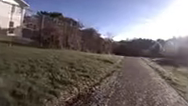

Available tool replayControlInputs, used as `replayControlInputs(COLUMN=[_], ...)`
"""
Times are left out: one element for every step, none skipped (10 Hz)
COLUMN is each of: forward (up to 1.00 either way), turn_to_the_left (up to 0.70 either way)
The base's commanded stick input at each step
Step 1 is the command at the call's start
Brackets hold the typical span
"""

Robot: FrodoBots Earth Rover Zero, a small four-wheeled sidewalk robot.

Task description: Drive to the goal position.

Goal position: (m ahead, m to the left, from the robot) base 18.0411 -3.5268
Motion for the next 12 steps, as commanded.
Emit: replayControlInputs(forward=[0.0,0.0,0.0,0.0,0.0,0.0,0.0,0.0,0.0,0.0,0.0,0.0], turn_to_the_left=[0.0,0.0,0.0,0.0,0.0,0.0,0.0,0.0,-0.18,-0.38,-0.7,-0.7])
